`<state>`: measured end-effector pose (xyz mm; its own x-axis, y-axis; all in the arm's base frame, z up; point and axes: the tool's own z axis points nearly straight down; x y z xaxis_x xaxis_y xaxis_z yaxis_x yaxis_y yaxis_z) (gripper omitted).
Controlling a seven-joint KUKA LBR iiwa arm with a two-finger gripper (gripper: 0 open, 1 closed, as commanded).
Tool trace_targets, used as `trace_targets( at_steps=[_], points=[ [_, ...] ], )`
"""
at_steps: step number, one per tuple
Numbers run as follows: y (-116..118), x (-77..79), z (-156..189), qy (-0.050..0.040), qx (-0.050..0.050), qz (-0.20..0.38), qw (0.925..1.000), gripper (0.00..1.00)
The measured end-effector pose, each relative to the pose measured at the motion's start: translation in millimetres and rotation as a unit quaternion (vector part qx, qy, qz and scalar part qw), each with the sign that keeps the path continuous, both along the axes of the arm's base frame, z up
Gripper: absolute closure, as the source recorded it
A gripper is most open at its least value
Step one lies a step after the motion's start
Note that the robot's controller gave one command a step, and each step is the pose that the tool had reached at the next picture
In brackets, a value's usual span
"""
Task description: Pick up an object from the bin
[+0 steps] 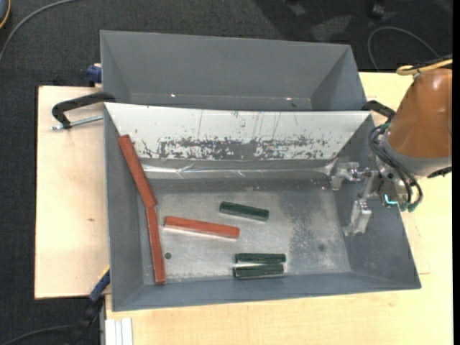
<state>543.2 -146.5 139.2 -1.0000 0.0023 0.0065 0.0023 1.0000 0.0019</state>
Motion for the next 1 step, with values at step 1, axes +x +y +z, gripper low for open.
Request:
trace_targets(
  at_steps=[1],
  points=[
    [124.4,44.0,-71.0,-0.0035,0.002,0.003,1.0000,0.00]
  ],
)
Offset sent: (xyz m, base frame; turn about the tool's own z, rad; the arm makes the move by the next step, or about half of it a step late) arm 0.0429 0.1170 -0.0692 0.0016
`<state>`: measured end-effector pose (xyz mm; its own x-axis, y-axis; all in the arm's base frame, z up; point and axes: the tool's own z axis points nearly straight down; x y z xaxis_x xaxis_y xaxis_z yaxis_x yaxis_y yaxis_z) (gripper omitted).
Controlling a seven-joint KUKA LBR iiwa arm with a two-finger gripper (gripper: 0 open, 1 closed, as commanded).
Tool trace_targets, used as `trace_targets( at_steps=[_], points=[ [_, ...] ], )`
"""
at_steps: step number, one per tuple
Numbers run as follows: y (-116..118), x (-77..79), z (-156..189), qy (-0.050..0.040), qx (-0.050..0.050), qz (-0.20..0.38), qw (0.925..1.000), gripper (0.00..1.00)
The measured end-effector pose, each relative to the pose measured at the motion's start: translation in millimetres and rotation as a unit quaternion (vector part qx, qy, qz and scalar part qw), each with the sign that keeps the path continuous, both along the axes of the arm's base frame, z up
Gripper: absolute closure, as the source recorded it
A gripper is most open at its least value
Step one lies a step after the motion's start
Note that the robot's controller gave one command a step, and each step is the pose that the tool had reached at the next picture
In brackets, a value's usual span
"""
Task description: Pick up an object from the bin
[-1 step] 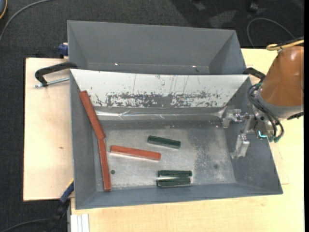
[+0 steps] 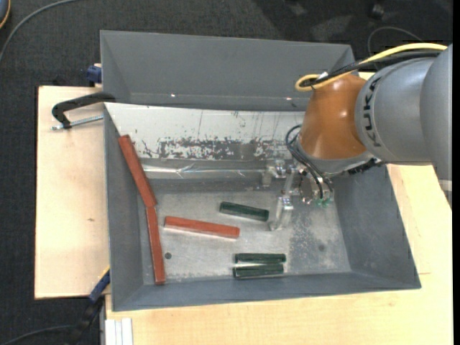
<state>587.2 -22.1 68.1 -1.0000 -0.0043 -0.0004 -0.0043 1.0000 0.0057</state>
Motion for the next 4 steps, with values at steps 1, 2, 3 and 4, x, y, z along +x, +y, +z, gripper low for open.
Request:
trace_targets(
  at_steps=[1,2,3,4],
  points=[
    [95,-10.0,34,-0.0034,0.001,-0.043,0.9991,0.00],
    [151,-41.7,52,0.0005,-0.001,-0.022,0.9998,0.00],
    [169,-56.2,-1,0.0028,-0.003,-0.018,0.9998,0.00],
    [169,-55.7,0,0.0006,-0.003,-0.018,0.9998,0.00]
  ],
)
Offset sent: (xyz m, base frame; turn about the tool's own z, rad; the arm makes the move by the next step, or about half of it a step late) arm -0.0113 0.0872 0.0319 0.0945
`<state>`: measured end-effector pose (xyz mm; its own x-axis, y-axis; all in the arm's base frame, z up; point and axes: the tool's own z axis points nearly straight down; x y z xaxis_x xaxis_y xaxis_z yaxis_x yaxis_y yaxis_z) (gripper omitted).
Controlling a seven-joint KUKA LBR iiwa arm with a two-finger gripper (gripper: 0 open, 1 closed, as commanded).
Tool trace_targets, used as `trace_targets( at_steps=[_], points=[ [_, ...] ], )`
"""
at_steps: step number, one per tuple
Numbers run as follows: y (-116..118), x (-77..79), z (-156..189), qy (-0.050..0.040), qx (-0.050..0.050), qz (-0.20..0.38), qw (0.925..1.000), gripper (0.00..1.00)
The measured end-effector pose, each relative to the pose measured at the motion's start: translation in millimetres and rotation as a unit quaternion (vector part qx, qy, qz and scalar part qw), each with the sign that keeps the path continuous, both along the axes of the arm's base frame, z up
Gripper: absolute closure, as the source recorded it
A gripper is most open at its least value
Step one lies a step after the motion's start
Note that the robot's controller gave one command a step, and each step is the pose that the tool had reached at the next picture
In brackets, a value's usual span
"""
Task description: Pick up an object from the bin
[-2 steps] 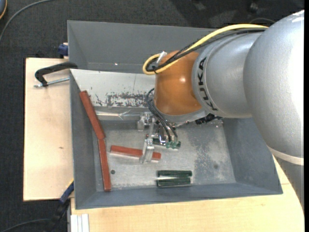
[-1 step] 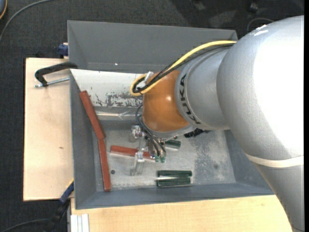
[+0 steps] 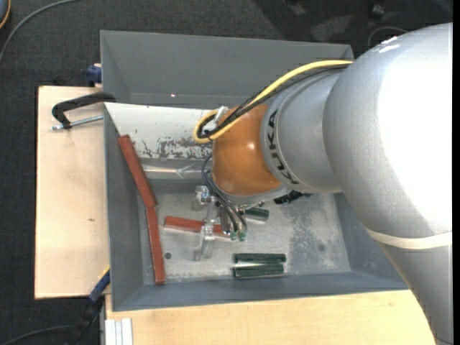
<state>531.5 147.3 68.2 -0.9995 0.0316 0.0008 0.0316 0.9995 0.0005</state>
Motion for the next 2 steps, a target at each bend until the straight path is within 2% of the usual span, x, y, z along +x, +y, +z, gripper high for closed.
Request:
trace_targets(
  at_steps=[1,2],
  points=[
    [0,0.2,0,-0.0006,0.000,0.000,1.0000,1.00],
    [1,2.9,123,-0.0071,0.002,0.001,1.0000,1.00]
  ],
)
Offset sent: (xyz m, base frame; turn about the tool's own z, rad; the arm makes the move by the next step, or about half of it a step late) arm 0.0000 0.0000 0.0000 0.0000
